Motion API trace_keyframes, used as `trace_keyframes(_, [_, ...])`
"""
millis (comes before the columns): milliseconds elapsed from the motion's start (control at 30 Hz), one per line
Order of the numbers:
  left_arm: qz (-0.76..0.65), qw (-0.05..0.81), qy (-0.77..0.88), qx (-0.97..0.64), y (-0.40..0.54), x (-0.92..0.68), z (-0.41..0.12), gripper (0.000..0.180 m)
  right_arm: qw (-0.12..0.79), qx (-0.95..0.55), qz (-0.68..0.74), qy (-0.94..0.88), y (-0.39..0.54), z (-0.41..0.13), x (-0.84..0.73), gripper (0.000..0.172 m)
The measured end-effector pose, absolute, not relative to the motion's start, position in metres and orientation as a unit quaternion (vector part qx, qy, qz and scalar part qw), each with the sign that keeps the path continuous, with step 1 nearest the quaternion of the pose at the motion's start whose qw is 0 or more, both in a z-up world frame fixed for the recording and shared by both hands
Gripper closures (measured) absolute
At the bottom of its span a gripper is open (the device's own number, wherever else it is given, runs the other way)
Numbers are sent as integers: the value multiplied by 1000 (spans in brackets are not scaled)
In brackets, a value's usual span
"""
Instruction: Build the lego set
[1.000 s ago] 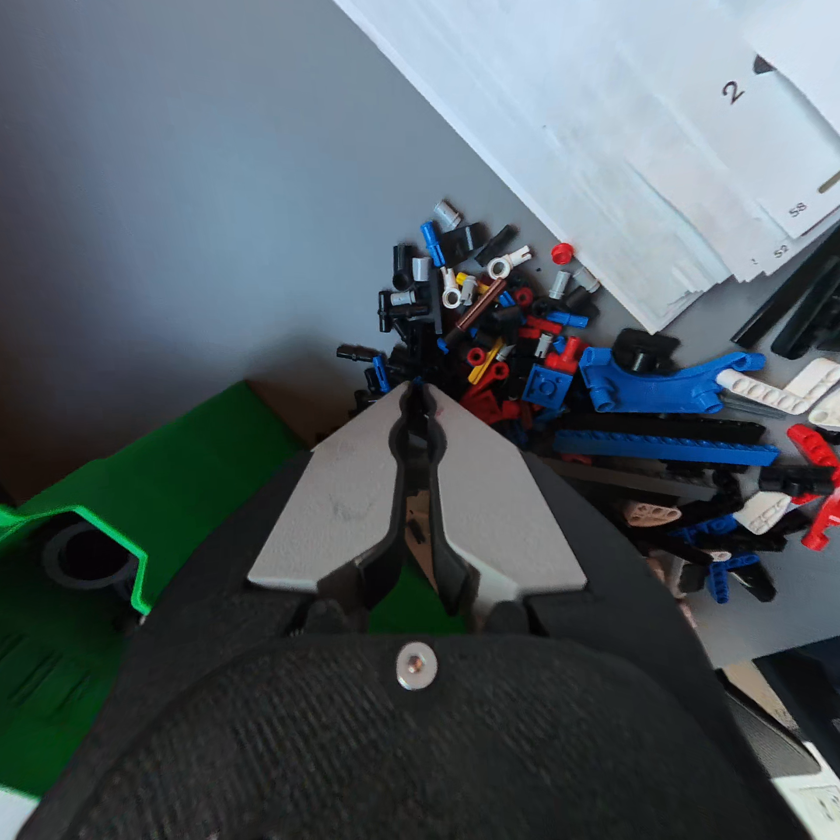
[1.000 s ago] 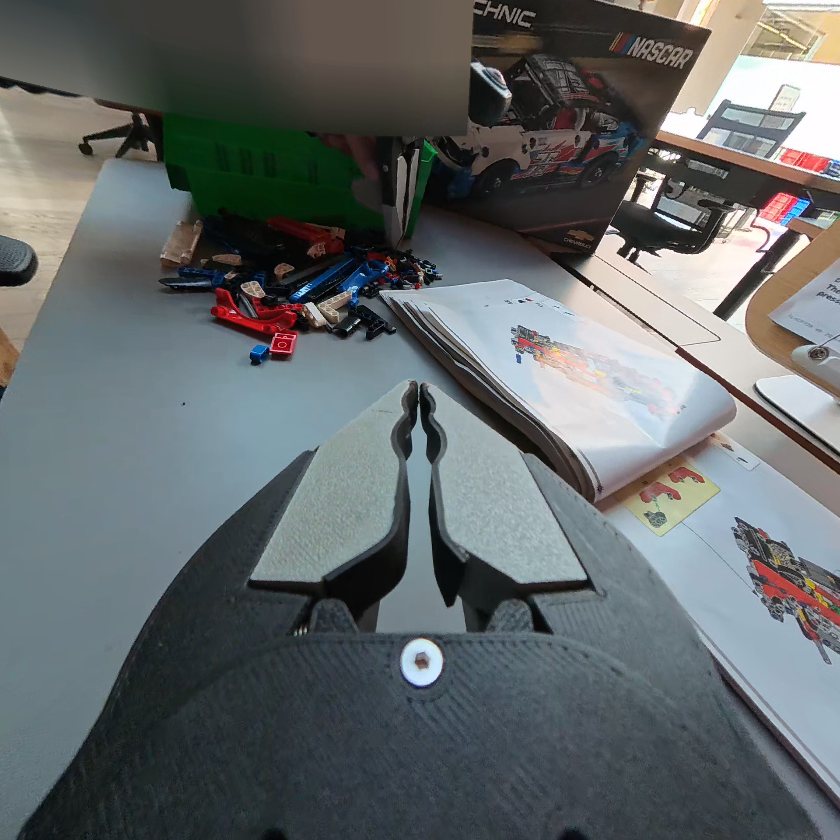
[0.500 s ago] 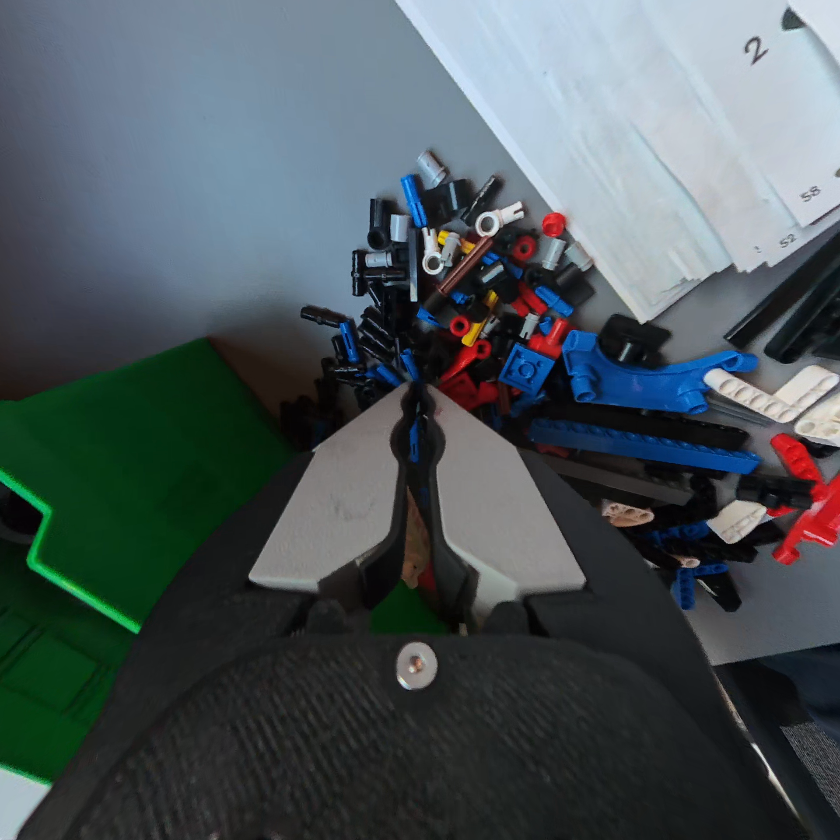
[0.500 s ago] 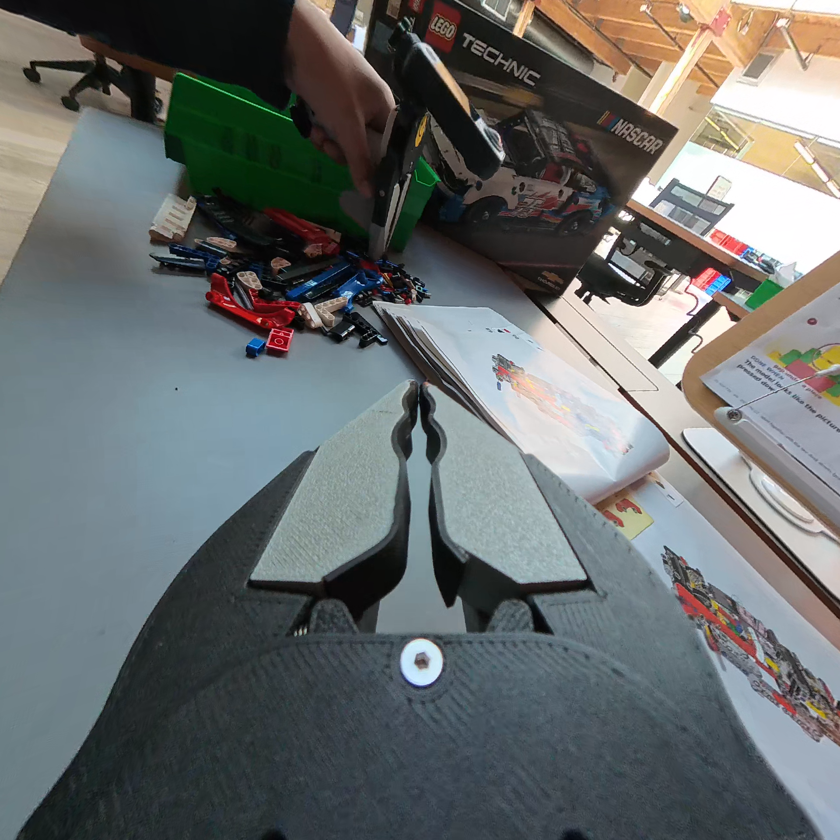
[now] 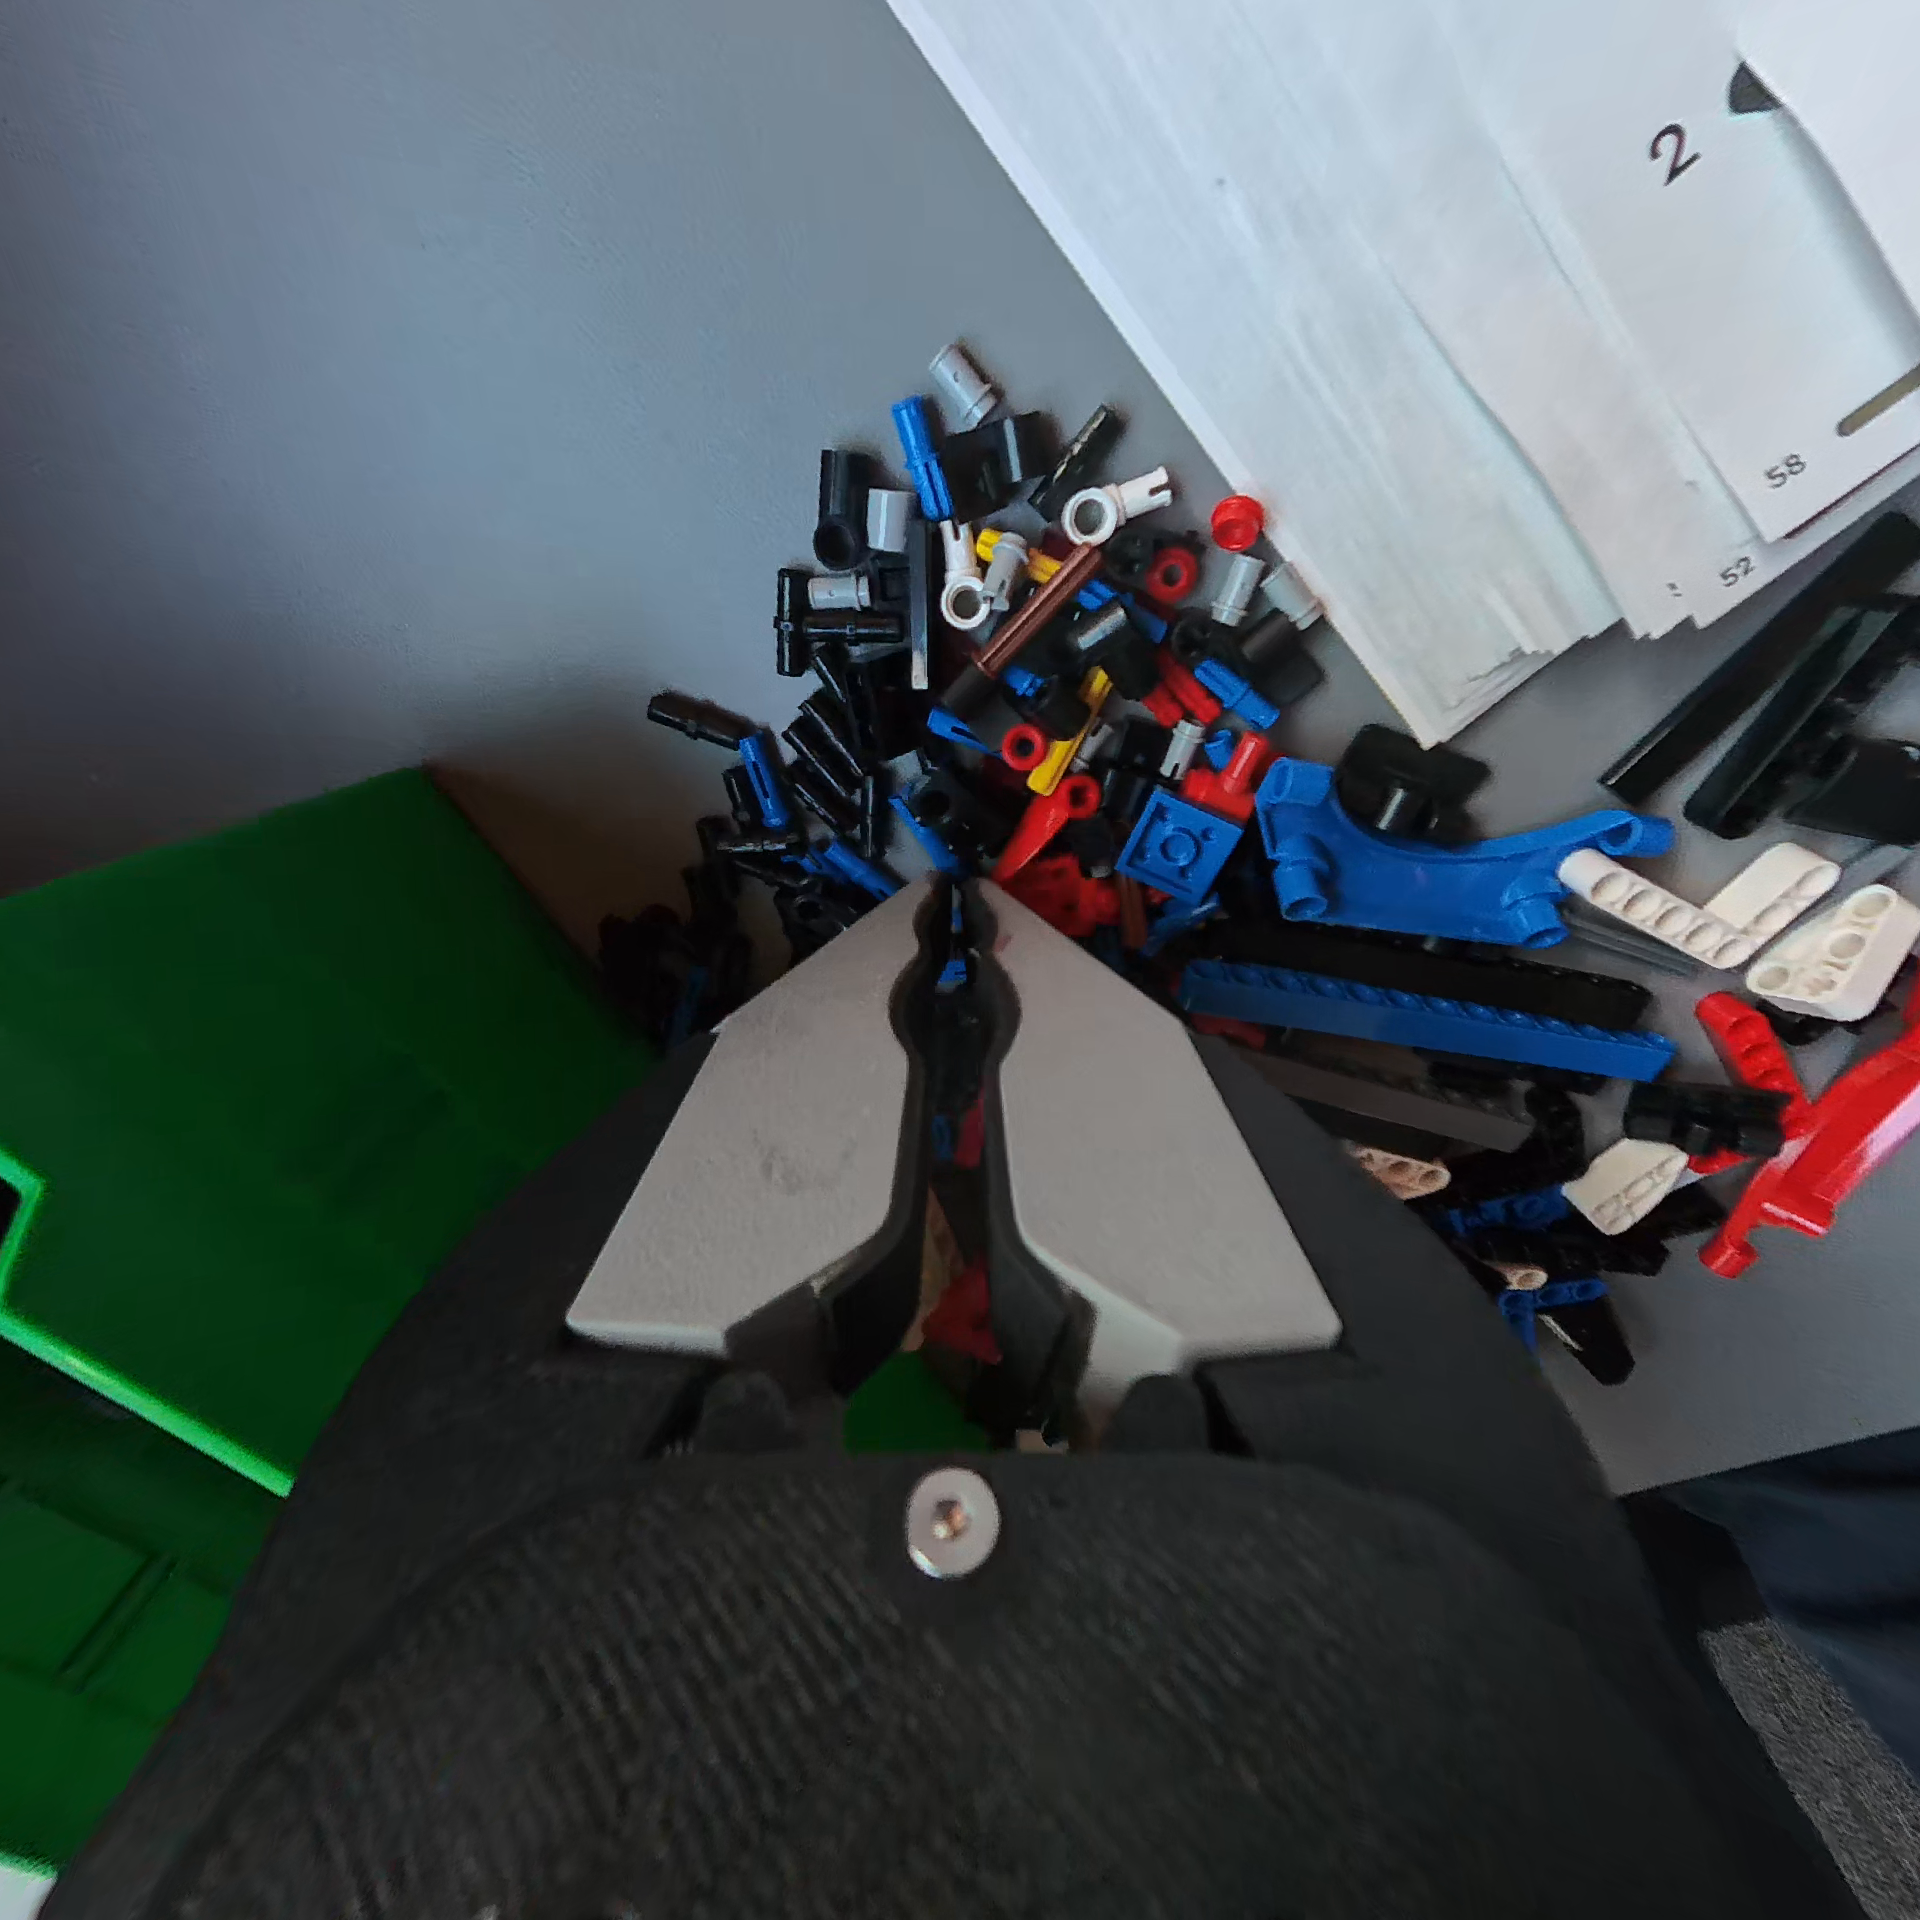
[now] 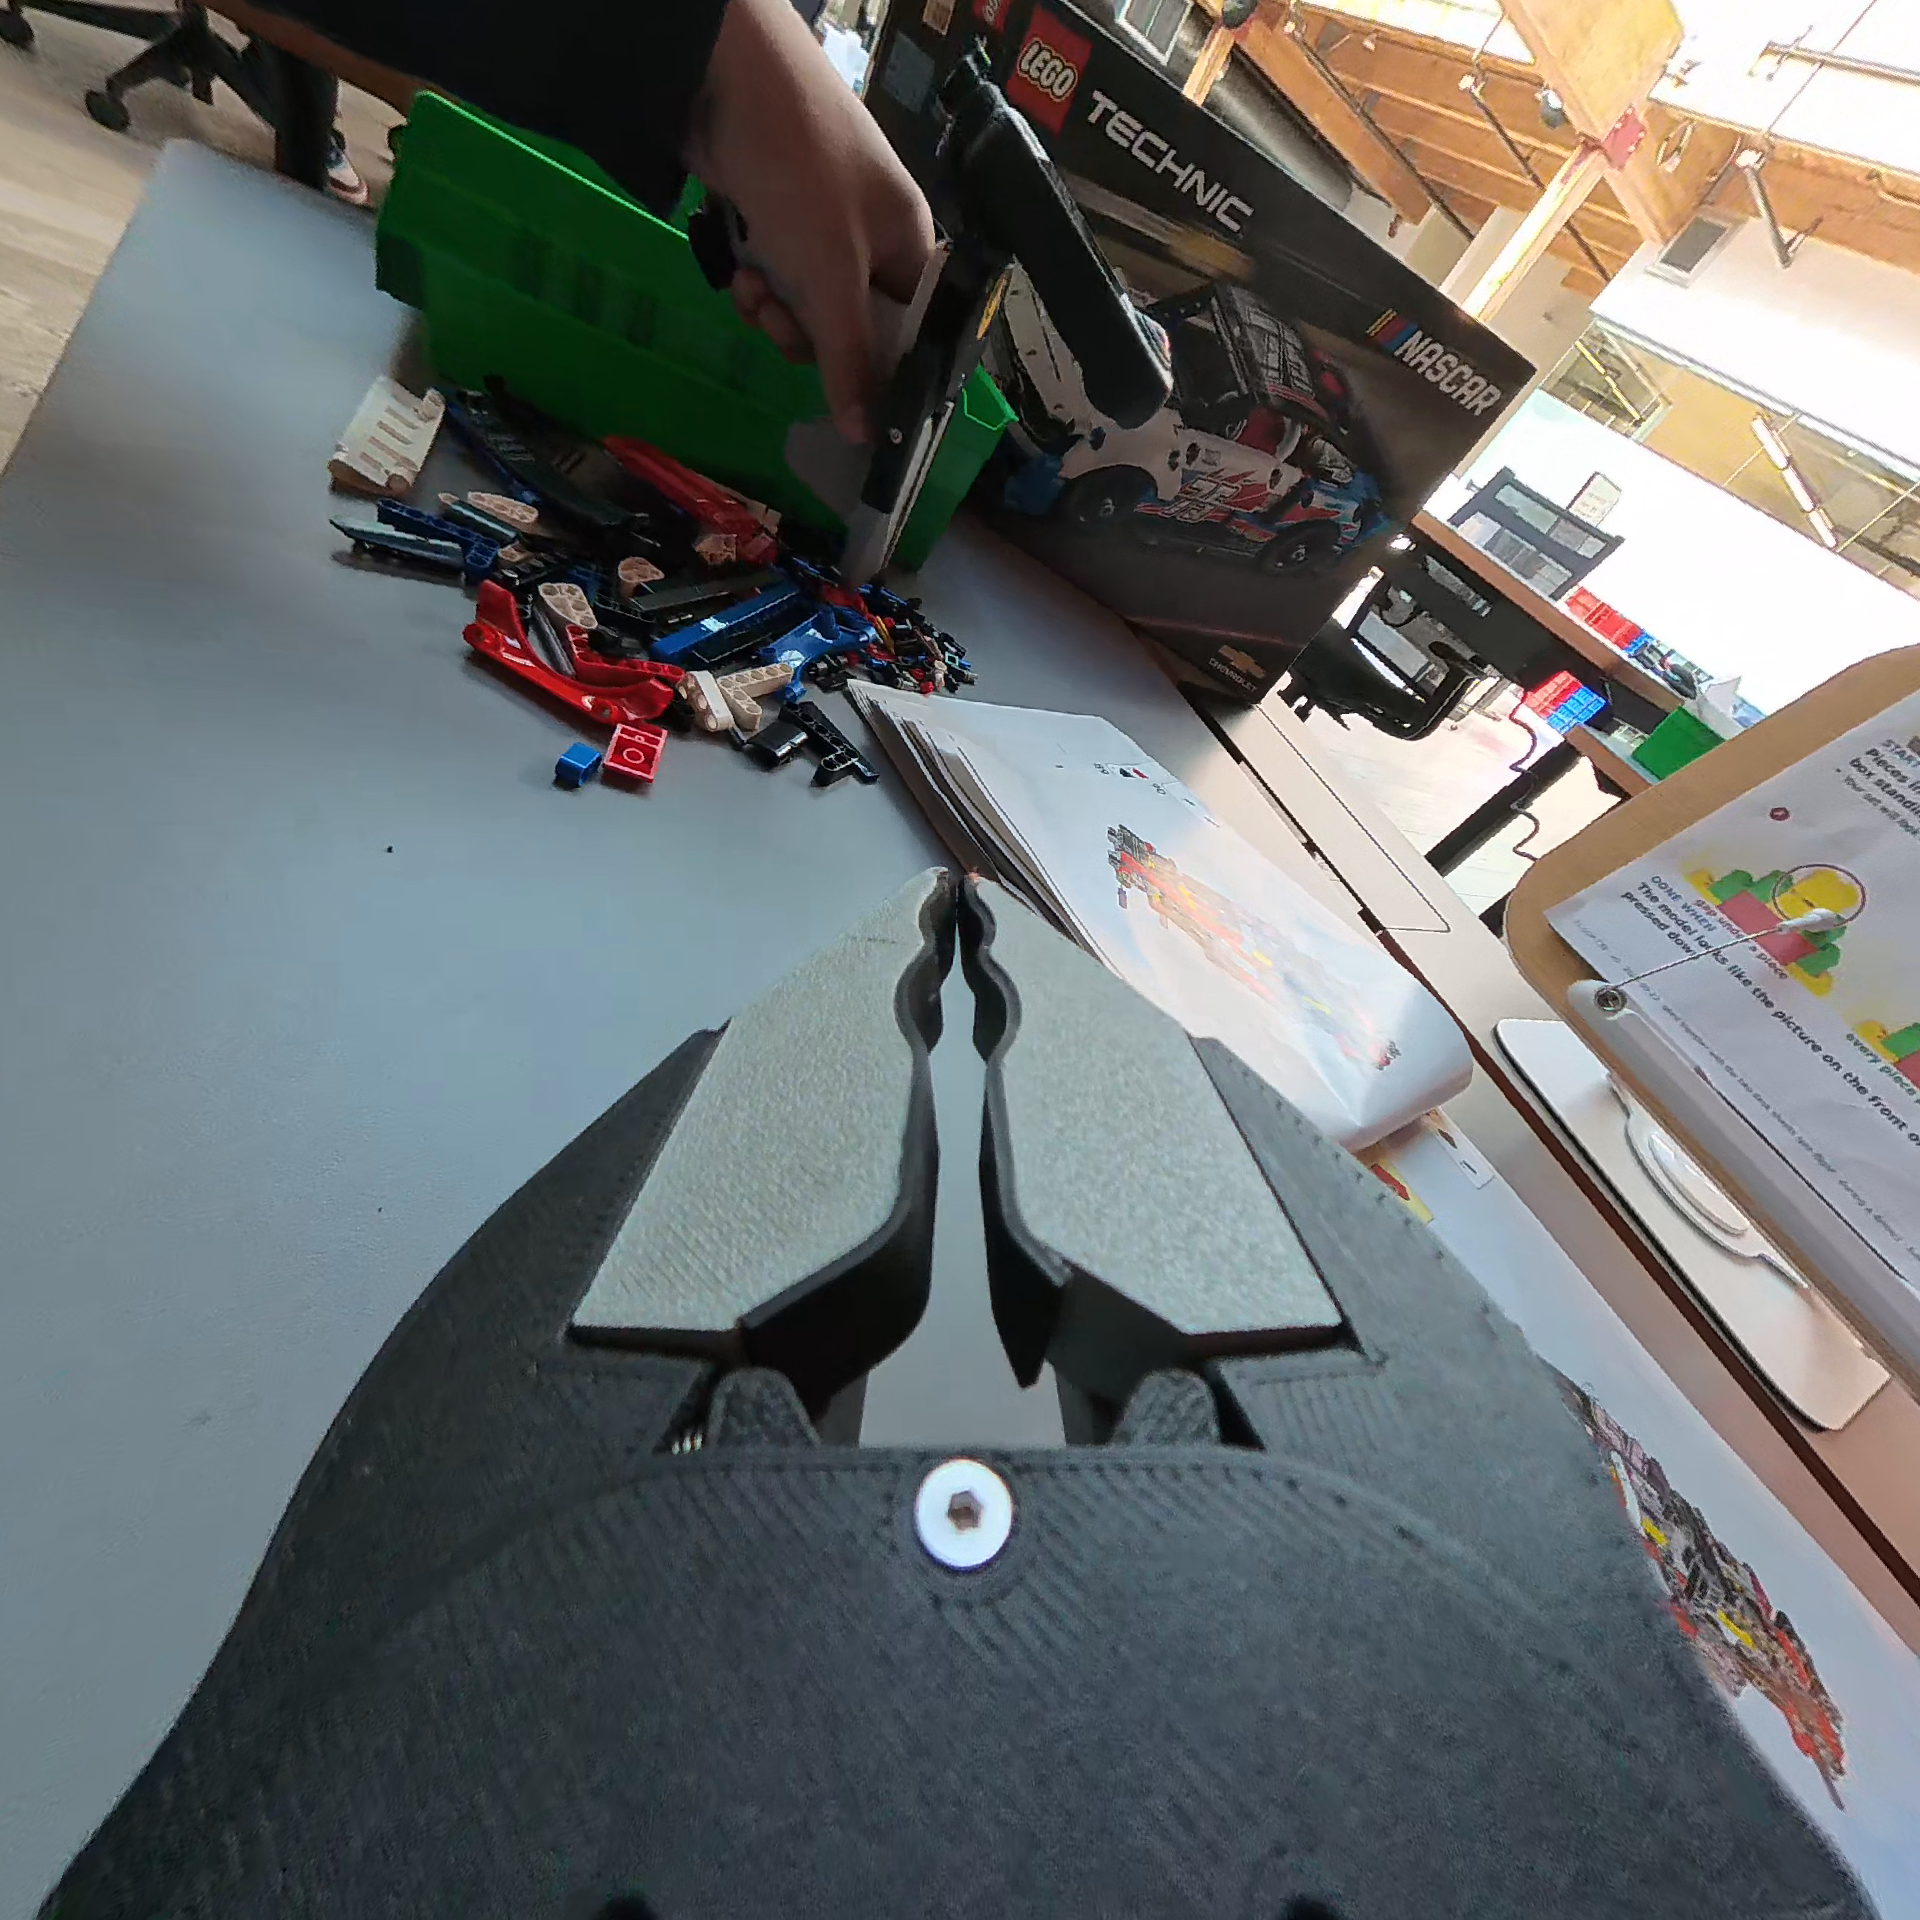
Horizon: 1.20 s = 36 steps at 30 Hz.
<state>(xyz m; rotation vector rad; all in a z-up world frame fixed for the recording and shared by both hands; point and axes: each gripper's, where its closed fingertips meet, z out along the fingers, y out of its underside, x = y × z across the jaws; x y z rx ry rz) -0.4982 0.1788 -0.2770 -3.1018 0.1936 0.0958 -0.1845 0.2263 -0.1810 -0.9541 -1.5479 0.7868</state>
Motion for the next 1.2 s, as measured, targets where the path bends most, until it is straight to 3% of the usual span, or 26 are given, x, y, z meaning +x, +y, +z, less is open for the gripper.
trace_keyframes(200, [26,24,51,-998,184,-501,-275,171,549,-393,331,-659,222,-181,-184,172])
trace_keyframes(733, [29,9,71,-997,181,-498,-274,176,549,-384,330,-665,218,-181,-184,172])
trace_keyframes(967, [58,59,86,-993,188,-490,-232,176,550,-384,329,-665,219,-181,-184,172])
trace_keyframes(1200, [-17,173,228,-958,213,-350,-206,177,549,-401,335,-653,228,-182,-184,172])
